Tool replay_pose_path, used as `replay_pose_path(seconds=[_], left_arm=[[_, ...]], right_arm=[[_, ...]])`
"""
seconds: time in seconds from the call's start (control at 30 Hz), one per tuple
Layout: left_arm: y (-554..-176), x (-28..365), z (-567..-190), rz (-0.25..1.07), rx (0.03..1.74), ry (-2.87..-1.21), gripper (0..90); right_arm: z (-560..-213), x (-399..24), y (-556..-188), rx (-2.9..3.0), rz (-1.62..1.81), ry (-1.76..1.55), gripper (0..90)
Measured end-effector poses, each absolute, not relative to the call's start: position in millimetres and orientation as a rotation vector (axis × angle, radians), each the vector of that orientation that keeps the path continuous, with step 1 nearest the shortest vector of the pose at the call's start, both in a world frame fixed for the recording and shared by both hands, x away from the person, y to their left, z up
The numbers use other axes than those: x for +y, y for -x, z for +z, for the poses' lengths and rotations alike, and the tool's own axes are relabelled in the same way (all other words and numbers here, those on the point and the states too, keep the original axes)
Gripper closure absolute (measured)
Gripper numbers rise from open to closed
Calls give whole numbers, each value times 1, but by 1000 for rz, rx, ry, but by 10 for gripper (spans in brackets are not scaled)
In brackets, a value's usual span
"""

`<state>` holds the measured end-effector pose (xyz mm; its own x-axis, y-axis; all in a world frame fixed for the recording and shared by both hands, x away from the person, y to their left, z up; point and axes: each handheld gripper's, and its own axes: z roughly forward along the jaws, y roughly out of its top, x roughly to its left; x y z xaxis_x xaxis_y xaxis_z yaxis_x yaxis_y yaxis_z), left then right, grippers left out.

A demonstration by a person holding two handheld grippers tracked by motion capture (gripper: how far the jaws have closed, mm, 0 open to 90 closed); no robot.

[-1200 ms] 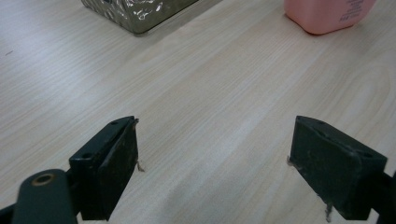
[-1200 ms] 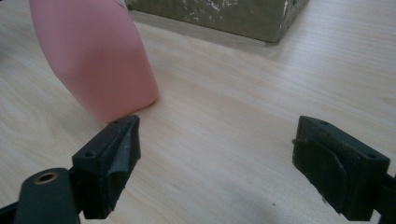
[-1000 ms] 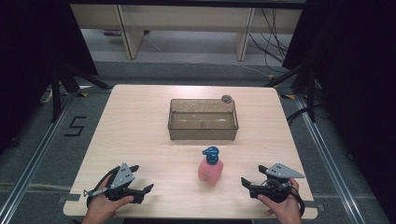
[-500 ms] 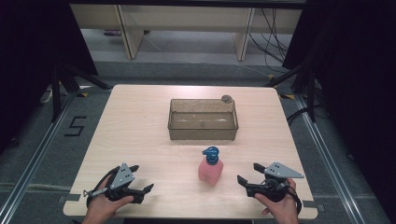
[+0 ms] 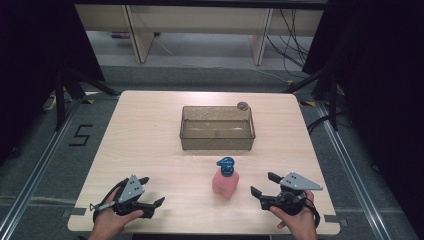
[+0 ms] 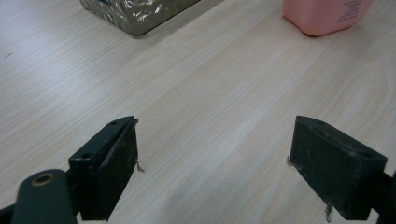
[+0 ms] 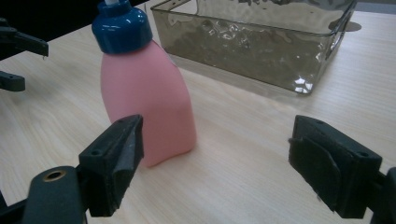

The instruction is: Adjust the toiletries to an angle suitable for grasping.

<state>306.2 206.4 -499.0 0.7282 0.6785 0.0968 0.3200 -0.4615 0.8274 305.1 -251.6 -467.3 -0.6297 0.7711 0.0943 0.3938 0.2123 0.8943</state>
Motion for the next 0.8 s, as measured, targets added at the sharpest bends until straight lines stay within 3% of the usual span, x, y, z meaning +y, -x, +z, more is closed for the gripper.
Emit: replay_pose_path(seconds=[0.8], left_arm=[[-305,205,-499,527,777,-2048,148]], right_arm=[[-461,-228,-315,2164,1451,-1025,215]])
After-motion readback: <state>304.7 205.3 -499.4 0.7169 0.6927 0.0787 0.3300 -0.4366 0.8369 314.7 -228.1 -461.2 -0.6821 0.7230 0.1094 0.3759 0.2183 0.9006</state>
